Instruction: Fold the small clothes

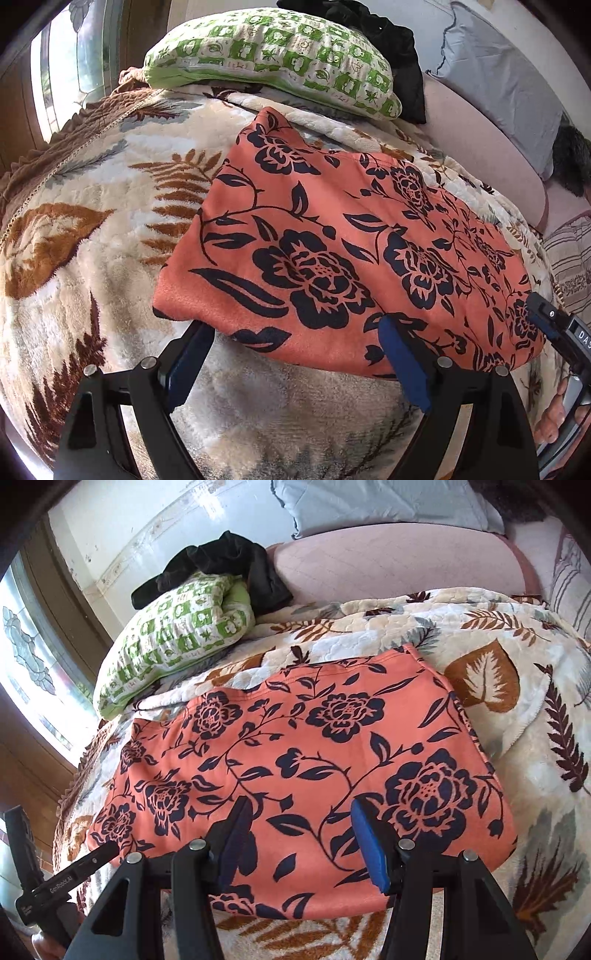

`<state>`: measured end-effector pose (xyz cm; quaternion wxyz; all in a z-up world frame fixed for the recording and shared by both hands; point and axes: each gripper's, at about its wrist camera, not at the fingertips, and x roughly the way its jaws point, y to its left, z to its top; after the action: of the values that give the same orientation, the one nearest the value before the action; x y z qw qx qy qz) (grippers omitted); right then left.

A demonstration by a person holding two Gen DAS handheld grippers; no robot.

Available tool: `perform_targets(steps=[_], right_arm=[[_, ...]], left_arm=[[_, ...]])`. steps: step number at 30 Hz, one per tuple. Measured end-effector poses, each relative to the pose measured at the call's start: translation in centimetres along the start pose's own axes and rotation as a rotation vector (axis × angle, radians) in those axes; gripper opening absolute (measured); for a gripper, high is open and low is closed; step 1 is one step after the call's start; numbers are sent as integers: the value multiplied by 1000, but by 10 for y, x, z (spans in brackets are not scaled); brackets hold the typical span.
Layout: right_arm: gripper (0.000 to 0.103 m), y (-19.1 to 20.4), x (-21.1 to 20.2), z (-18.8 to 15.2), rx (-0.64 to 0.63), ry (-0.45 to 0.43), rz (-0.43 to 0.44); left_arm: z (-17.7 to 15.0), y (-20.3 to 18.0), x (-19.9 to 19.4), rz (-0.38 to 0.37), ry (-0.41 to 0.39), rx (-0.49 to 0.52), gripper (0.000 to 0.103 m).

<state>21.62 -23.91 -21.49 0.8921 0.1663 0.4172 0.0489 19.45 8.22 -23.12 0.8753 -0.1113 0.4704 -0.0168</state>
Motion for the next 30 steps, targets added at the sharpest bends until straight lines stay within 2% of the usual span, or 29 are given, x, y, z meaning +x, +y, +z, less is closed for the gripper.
perform_targets(steps=[3,7,12,14,17,19,24,28,30], right_arm=[[59,-15,-5,-2,23,-40,42],[59,-37,-8,-10,69,-67,116],[59,-55,10,-11,187,21,160],[59,-54,17,-11,187,49,137],[59,-45,23,-12,121,82,83],[60,-45,23,-12,119,93,80],[60,-51,24,-12,170,102,106],[60,-48,24,-12,155,102,88],[60,-46,25,-12,156,100,82]], left_arm=[[-4,-6,7,31,9,38,93],[-5,-4,11,26,7,27,93],[-7,-2,8,29,-18,-3,93],[-8,1,2,15,-38,-26,93],[-9,7,-12,-4,-96,-53,93],[-10,13,-20,-8,-129,-68,93],[-8,36,-27,-73,-149,-175,93],[-8,48,-15,-168,-100,-275,93],[-5,53,-5,-191,-77,-311,93]])
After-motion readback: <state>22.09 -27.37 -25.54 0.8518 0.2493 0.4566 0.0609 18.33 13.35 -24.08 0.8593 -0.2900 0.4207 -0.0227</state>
